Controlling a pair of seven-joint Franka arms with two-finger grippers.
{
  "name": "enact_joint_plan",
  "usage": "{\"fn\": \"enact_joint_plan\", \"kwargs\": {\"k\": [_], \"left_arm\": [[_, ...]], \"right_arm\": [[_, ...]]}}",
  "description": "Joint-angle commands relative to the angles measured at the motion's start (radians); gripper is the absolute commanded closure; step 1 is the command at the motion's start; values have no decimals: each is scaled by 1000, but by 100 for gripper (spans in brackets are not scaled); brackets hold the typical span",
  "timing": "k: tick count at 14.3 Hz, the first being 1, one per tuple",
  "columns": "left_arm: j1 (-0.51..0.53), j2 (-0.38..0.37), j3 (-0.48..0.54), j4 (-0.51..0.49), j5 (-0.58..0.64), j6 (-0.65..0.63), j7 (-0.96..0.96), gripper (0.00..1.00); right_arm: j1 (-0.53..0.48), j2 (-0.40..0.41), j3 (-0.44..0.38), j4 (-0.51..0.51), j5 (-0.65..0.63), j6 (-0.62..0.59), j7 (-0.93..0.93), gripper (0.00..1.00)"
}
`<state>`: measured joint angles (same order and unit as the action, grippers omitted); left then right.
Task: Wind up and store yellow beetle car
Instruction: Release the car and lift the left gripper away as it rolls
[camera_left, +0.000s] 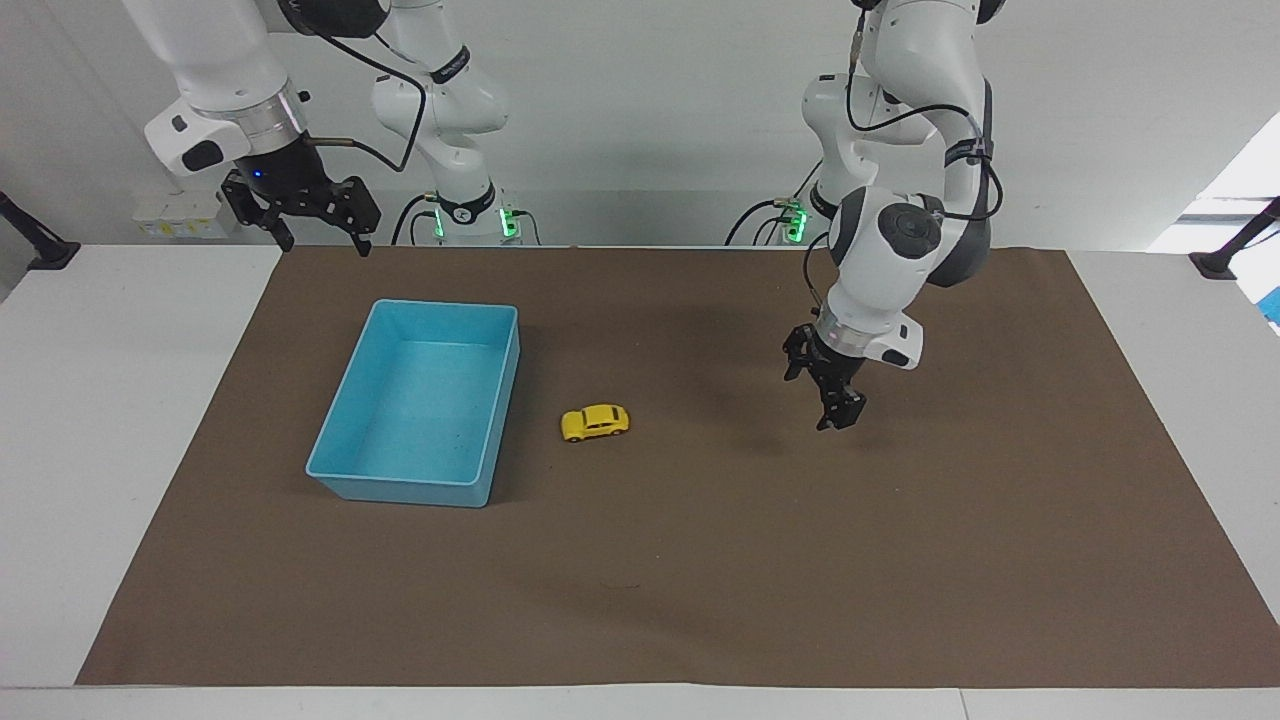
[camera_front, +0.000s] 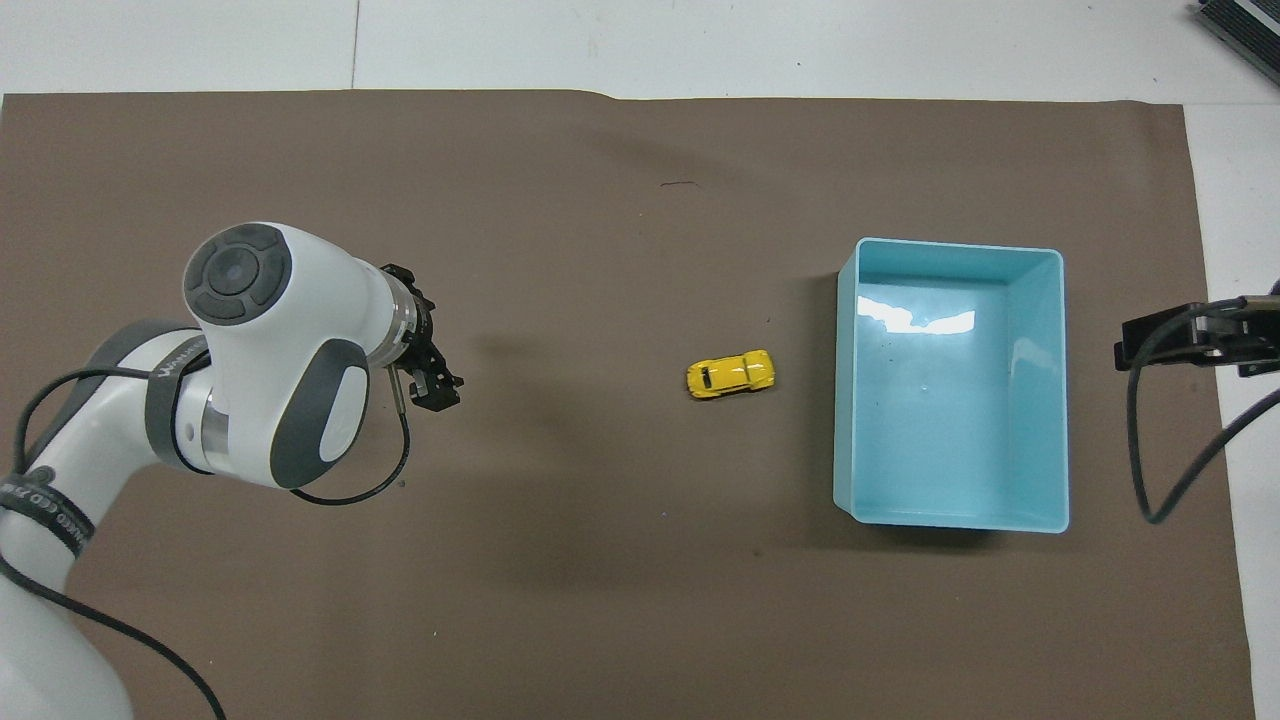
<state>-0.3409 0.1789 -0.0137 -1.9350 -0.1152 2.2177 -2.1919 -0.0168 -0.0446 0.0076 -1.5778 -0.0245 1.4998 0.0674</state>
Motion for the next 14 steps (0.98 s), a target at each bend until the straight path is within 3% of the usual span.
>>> {"fn": "enact_joint_plan", "kwargs": {"k": [1, 4, 10, 14], "left_arm": [[42, -41, -9, 47, 14, -38, -6, 0], [46, -94, -11, 80, 12, -39, 7, 0], [48, -99, -9, 212, 49, -88, 23, 0], [48, -101, -9, 283, 100, -139, 215, 0]], "right_arm": [[-11, -3, 5, -2, 6, 2, -18, 0], [-11, -3, 5, -2, 6, 2, -18, 0], [-22, -4, -9, -2, 6, -26, -18, 0], [-17, -30, -5, -37, 8, -56, -31, 0]]}}
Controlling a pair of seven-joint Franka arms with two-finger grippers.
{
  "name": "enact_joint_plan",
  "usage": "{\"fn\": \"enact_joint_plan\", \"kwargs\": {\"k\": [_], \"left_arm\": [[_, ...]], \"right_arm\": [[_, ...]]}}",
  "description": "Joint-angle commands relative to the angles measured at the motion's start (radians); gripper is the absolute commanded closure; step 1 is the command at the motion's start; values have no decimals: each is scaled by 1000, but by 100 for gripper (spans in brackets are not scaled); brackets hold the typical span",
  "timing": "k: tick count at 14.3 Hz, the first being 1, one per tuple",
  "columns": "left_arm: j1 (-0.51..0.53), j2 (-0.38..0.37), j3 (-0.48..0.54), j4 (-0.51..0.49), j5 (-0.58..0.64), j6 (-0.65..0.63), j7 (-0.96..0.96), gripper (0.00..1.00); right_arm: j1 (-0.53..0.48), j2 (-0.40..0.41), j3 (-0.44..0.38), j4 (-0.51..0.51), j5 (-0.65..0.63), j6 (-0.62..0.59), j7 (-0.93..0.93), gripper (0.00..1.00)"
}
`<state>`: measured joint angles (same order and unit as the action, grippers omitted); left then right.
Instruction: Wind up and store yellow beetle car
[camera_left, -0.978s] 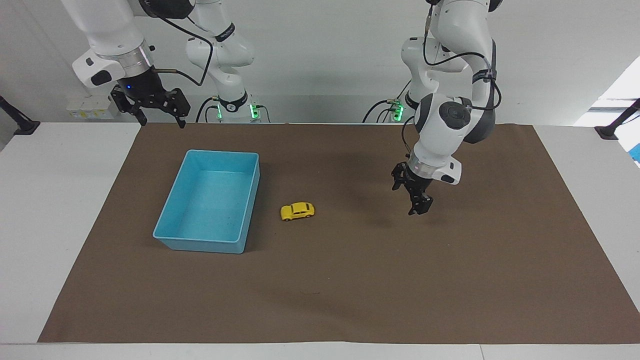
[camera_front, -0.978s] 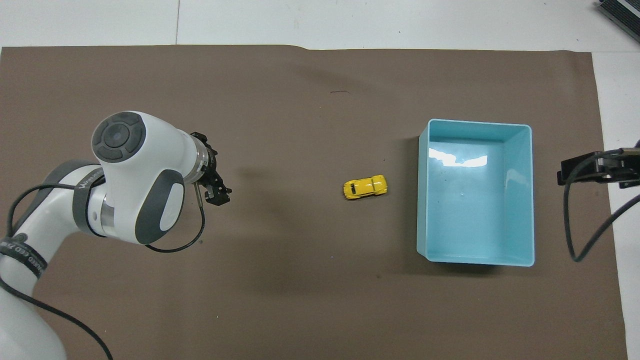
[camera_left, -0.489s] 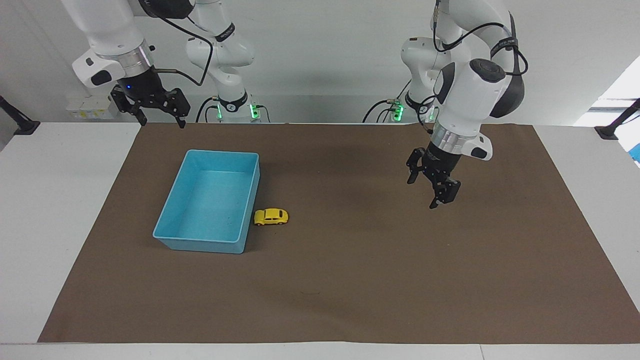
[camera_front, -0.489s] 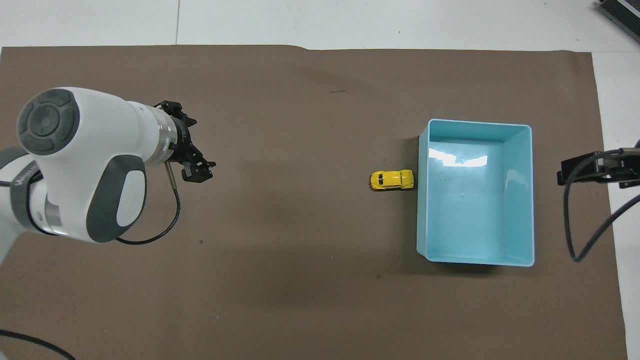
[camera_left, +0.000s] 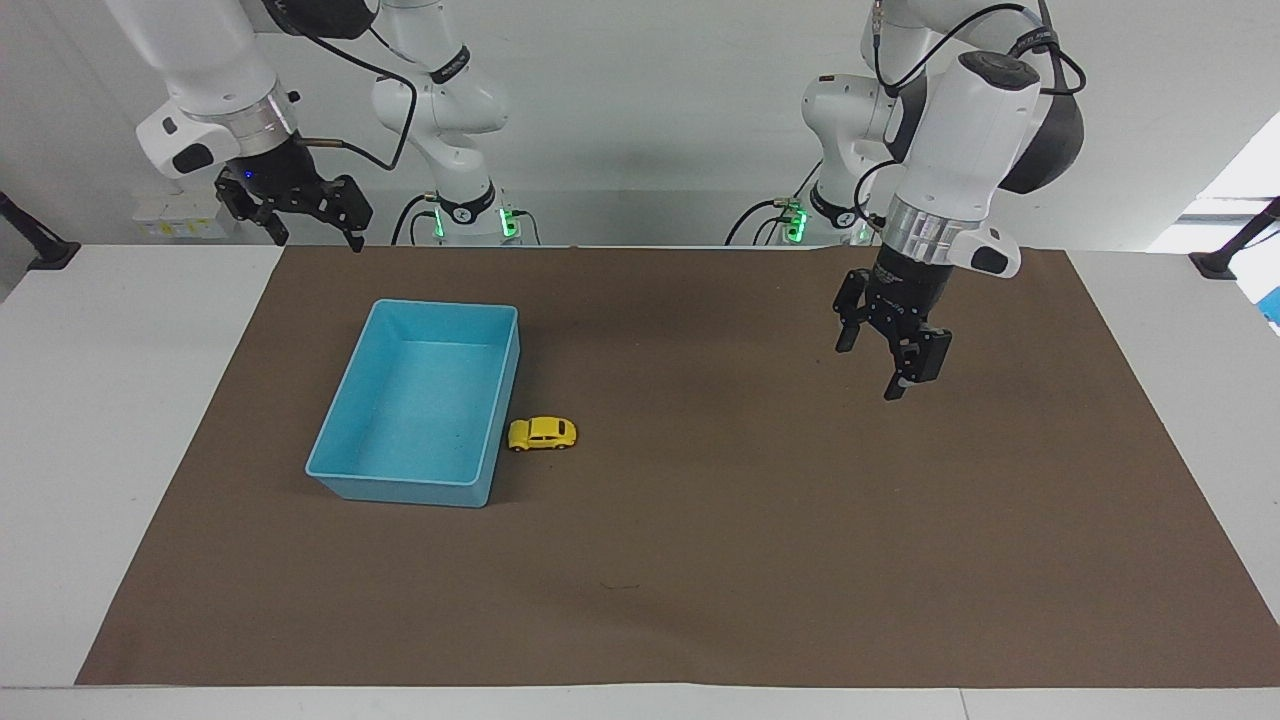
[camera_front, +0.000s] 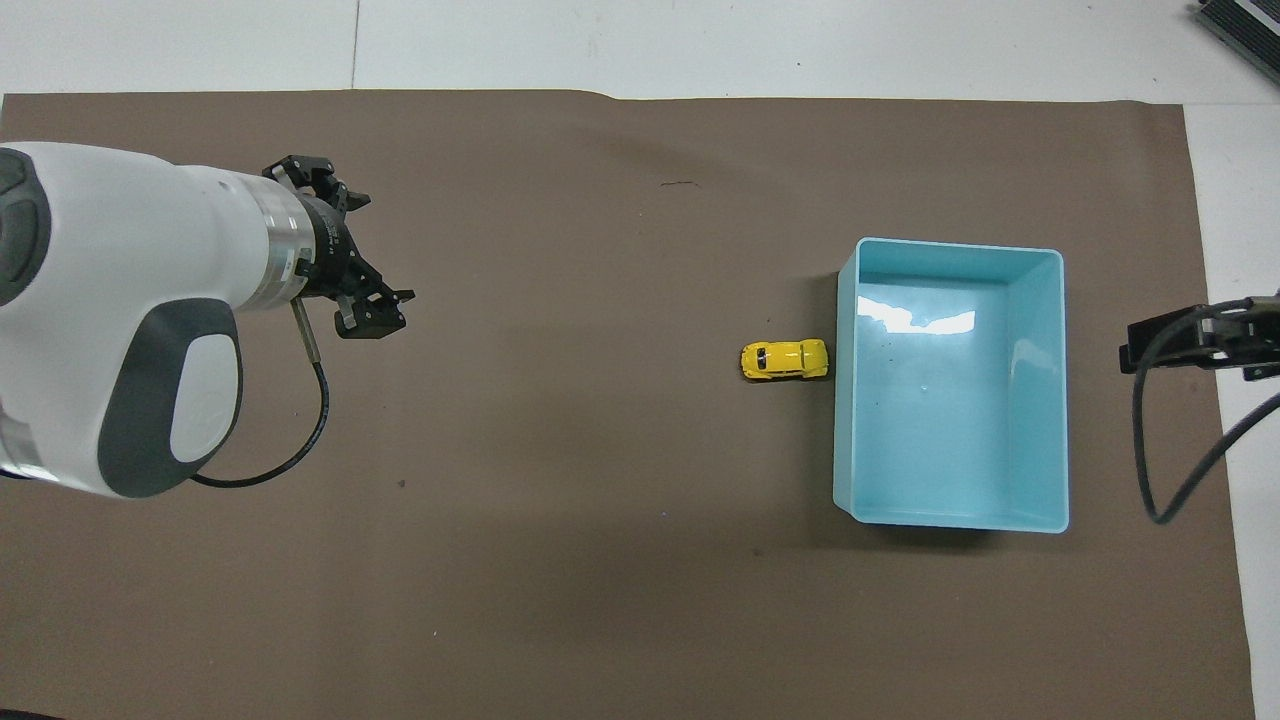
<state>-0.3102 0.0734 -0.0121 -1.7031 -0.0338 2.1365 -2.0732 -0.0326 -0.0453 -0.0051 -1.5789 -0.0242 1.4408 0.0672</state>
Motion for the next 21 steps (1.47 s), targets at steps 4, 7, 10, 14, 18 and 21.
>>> {"fn": "enact_joint_plan", "kwargs": {"k": [4, 7, 10, 14, 18, 21], "left_arm": [[32, -1, -2, 101, 12, -104, 347, 0], [57, -7, 1, 144, 6, -177, 538, 0], [88, -44, 1, 146, 5, -252, 738, 0], [100, -79, 1, 146, 5, -346, 1025, 0], [132, -99, 7, 146, 5, -371, 1388, 0], [154, -103, 9, 146, 6, -375, 1577, 0]], "right_arm": [[32, -28, 17, -84, 10, 95, -4, 0], [60, -24, 19, -118, 10, 142, 80, 0], [91, -13, 19, -148, 10, 196, 253, 0], [114, 9, 19, -153, 9, 266, 556, 0], [184, 51, 19, -154, -12, 329, 866, 0], [198, 94, 19, -190, -49, 413, 1084, 0]]}}
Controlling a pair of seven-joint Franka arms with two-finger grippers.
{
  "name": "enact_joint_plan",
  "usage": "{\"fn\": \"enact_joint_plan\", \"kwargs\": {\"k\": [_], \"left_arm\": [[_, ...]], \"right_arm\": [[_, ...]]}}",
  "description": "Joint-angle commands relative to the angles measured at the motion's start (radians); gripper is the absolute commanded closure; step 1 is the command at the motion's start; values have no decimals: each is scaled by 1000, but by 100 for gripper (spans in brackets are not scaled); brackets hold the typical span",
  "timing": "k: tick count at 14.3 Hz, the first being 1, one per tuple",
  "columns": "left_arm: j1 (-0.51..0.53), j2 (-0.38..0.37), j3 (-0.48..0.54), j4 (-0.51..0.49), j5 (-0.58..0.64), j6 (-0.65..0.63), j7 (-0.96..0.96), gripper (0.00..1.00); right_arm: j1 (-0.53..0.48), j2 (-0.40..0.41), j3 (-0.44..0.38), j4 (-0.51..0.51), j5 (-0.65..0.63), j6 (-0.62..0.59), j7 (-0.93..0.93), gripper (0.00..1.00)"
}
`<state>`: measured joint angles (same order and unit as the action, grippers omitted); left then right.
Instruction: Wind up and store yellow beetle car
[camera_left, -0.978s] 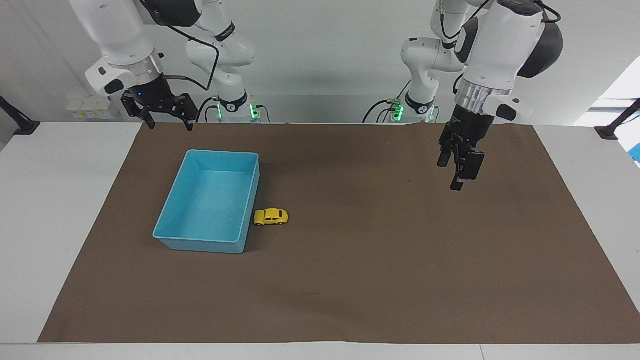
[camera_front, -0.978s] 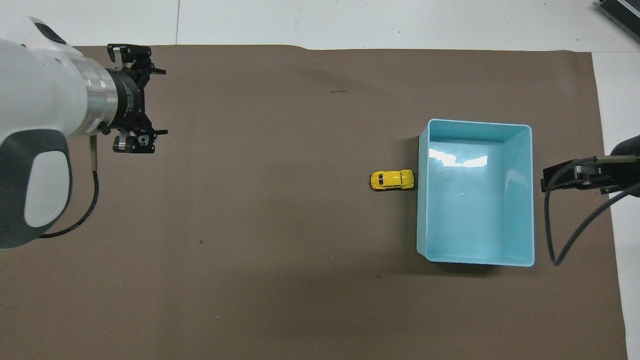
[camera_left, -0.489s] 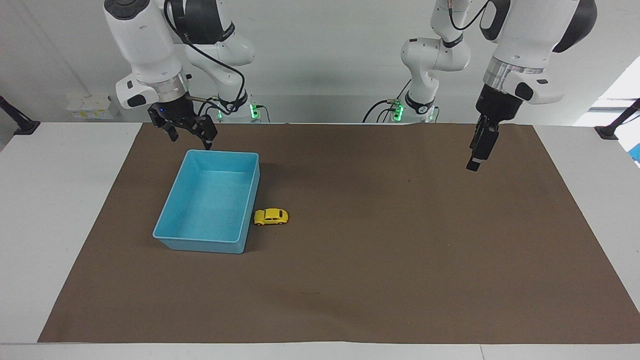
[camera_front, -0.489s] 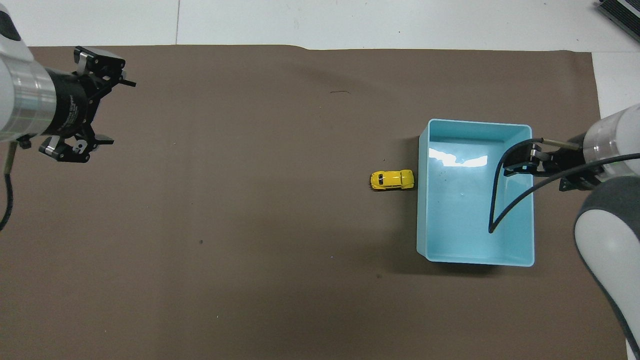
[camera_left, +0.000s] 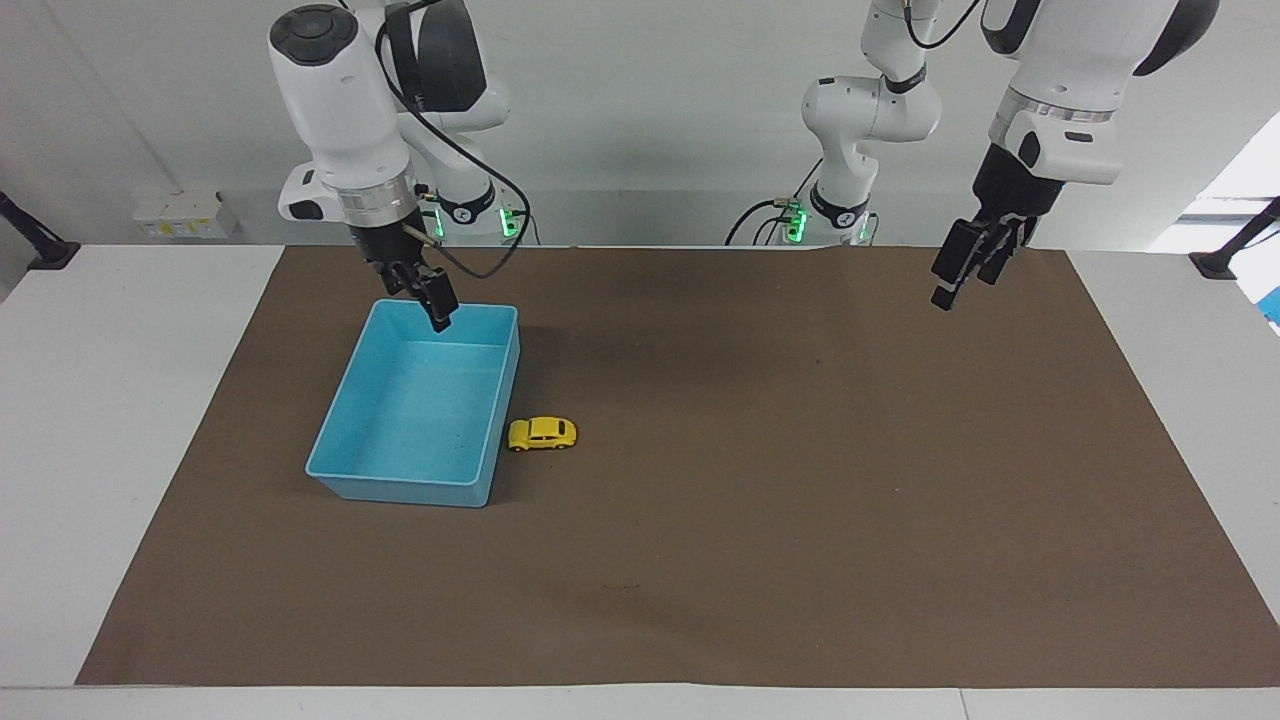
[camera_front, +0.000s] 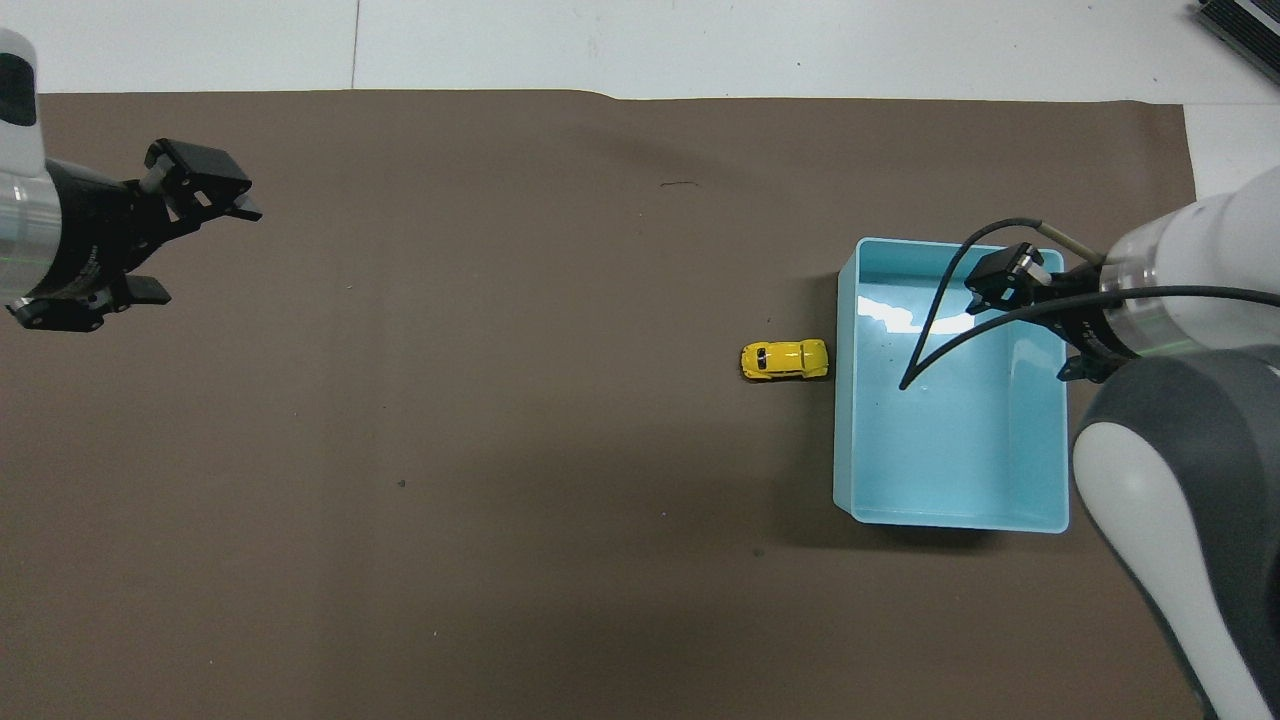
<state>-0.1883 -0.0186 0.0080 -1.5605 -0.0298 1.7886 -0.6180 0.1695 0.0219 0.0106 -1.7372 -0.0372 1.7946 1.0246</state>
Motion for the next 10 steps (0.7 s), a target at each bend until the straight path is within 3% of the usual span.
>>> {"fn": "enact_joint_plan", "kwargs": {"k": [1, 10], "left_arm": [[33, -11, -10, 4, 4, -34, 183, 0], [47, -15, 3, 10, 14, -213, 587, 0]], "right_arm": [[-4, 35, 3, -57, -44, 106, 206, 0], [137, 164, 3, -101, -185, 244, 908, 0]]}}
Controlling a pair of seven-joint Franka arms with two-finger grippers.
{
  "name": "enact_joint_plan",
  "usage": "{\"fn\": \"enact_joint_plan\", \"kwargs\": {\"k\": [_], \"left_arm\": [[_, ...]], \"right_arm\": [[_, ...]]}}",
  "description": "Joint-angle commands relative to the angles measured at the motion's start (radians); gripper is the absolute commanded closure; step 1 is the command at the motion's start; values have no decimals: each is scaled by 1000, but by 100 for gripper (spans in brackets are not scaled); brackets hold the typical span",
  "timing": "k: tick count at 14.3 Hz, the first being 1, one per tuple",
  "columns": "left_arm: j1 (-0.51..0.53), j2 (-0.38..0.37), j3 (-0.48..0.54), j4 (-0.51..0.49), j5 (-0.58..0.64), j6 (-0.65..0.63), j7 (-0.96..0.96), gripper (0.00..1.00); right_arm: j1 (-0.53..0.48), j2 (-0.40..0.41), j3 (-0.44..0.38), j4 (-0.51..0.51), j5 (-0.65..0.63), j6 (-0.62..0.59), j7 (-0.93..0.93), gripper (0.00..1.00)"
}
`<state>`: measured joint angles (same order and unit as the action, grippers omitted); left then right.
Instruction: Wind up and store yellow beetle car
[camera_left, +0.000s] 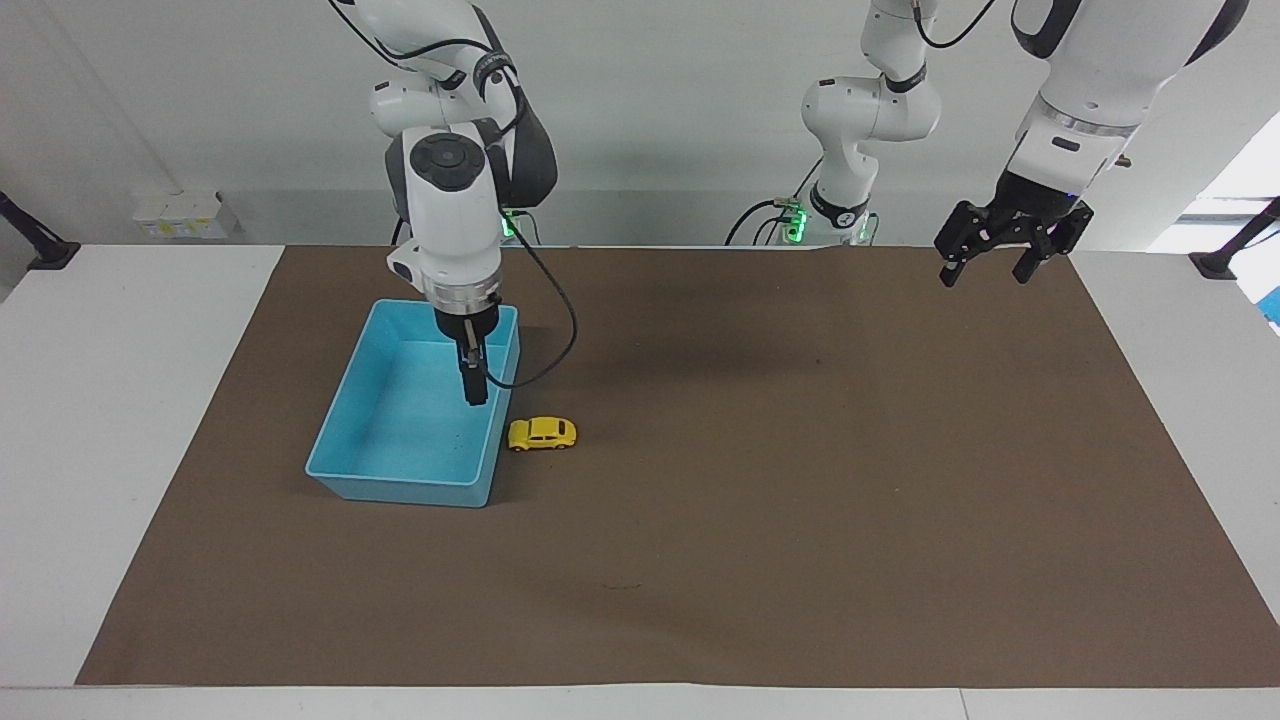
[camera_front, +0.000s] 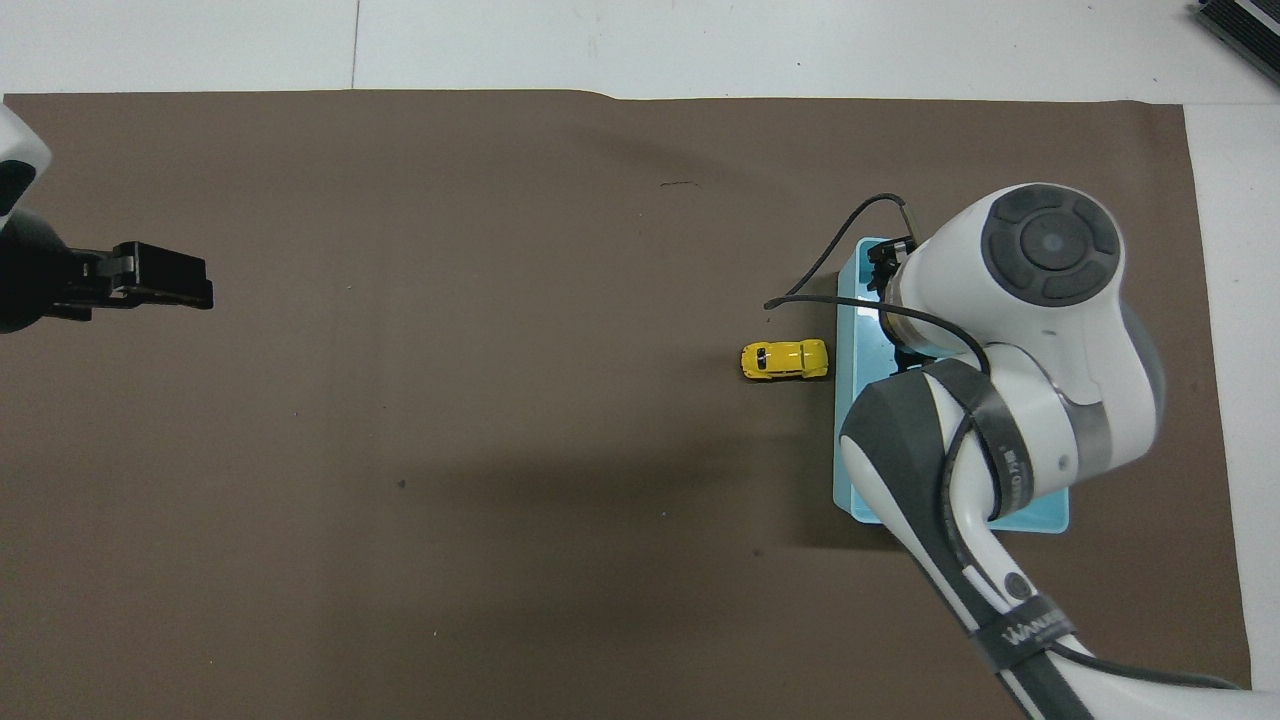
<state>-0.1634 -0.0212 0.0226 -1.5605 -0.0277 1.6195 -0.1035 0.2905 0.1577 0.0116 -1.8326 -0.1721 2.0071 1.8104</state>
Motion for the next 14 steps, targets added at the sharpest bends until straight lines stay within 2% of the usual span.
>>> {"fn": "enact_joint_plan", "kwargs": {"k": [1, 3, 5, 7, 10, 14], "left_arm": [[21, -41, -18, -4, 12, -64, 94, 0], [30, -65, -17, -41, 11, -66, 143, 0], [50, -71, -18, -50, 9, -64, 159, 0], [50, -71, -18, -50, 9, -59, 151, 0], [50, -59, -18, -27, 12, -73, 151, 0], [51, -69, -18, -55, 9, -52, 151, 0]], "right_arm": [[38, 46, 2, -5, -58, 44, 171, 0], [49, 71, 2, -11, -60, 76, 237, 0], [53, 74, 4, -58, -60, 132, 251, 0], [87, 89, 2, -94, -60, 195, 279, 0], [88, 109, 2, -125, -66, 254, 308, 0], [87, 123, 2, -204, -115, 352, 308, 0]]}}
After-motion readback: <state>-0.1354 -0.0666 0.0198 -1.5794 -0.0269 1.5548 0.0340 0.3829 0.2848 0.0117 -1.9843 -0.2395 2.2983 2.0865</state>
